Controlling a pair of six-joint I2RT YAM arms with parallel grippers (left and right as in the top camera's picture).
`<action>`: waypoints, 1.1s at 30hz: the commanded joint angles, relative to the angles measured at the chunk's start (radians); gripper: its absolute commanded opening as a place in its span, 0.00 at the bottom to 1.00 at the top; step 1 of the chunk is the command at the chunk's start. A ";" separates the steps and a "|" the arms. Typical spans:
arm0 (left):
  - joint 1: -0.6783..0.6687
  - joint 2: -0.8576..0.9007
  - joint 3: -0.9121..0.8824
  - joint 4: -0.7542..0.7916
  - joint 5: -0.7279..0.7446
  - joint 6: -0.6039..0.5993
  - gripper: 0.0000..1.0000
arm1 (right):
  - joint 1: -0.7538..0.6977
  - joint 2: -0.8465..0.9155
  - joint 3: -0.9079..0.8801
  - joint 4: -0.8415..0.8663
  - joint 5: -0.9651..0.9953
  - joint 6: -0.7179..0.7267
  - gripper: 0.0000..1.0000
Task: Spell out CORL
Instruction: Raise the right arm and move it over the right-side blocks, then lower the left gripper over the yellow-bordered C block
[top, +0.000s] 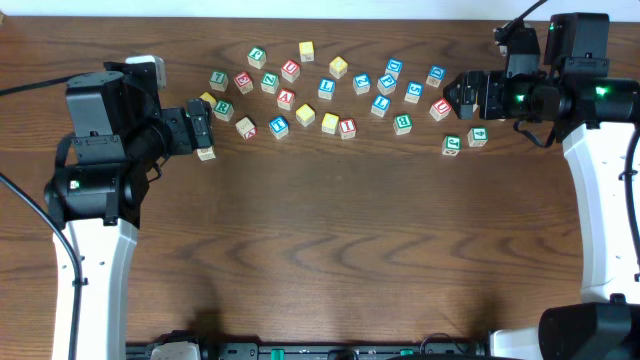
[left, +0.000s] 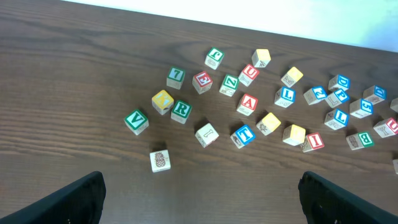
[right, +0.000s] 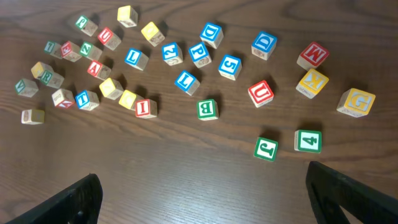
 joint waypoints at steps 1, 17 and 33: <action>0.005 0.003 0.023 0.002 0.002 -0.005 0.98 | -0.004 -0.001 0.026 0.004 -0.012 0.008 0.99; 0.004 0.092 0.146 -0.040 -0.021 -0.032 0.98 | 0.060 -0.001 0.026 0.055 -0.008 0.098 0.97; -0.217 0.512 0.513 -0.269 -0.041 -0.040 0.84 | 0.068 0.066 0.078 0.031 0.068 0.186 0.94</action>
